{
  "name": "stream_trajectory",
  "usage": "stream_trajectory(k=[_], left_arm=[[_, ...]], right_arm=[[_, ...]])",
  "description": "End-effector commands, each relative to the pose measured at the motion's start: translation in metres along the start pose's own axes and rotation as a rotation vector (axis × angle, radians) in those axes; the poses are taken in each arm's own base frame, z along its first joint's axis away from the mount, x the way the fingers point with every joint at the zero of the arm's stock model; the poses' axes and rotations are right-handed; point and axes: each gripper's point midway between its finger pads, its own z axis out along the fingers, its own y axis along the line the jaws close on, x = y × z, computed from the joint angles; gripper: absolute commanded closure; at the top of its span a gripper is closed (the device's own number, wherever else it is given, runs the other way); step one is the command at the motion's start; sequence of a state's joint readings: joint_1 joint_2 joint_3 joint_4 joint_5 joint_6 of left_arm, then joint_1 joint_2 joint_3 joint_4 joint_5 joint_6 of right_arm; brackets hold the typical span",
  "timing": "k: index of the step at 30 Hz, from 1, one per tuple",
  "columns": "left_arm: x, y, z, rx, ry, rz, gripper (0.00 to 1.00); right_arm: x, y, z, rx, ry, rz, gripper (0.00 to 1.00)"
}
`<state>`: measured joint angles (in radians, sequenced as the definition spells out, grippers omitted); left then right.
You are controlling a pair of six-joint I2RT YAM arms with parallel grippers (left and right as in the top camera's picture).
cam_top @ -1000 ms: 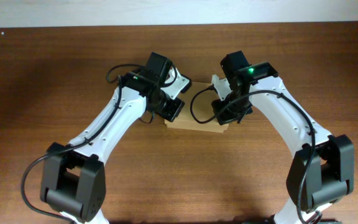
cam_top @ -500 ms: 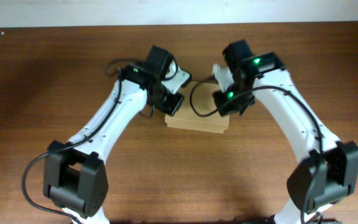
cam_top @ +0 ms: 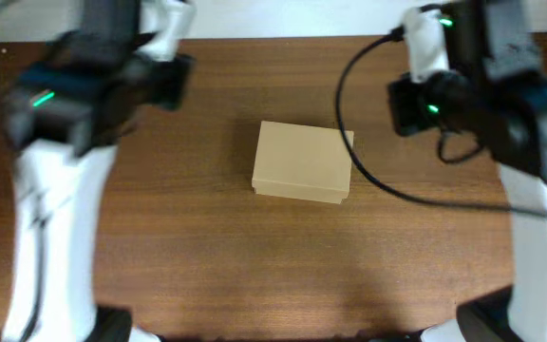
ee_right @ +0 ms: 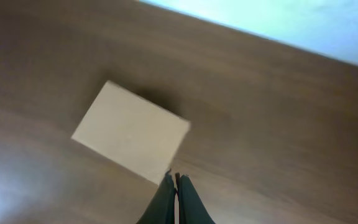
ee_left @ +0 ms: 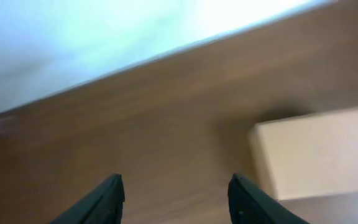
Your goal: Pack container
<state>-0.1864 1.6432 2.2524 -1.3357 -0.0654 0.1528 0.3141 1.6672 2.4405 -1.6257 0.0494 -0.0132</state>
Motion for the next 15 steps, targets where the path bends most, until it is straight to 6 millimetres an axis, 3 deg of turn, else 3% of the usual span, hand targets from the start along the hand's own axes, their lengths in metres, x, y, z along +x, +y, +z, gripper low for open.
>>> stream_trajectory(k=[1, 3, 6, 9, 12, 15], left_arm=[[0.008, 0.037, -0.047, -0.117, -0.069, -0.056, 0.43], [0.024, 0.052, -0.066, -0.166, -0.097, -0.091, 0.41], [0.055, 0.063, -0.074, -0.218, -0.124, -0.128, 0.26], [0.099, 0.054, -0.065, -0.229, -0.142, -0.135, 0.15], [0.146, 0.041, -0.057, -0.228, -0.156, -0.184, 0.14], [0.187, 0.028, -0.054, -0.218, -0.141, -0.228, 0.14]], right_arm=[[0.008, -0.018, -0.028, 0.093, -0.043, 0.037, 0.96], [0.021, -0.022, -0.048, 0.103, -0.065, 0.045, 0.96], [0.046, -0.028, -0.075, 0.121, -0.096, 0.064, 0.96], [0.082, -0.029, -0.1, 0.127, -0.128, 0.072, 0.96], [0.129, -0.031, -0.117, 0.147, -0.143, 0.074, 0.96], [0.178, -0.03, -0.122, 0.152, -0.129, 0.093, 0.96]])
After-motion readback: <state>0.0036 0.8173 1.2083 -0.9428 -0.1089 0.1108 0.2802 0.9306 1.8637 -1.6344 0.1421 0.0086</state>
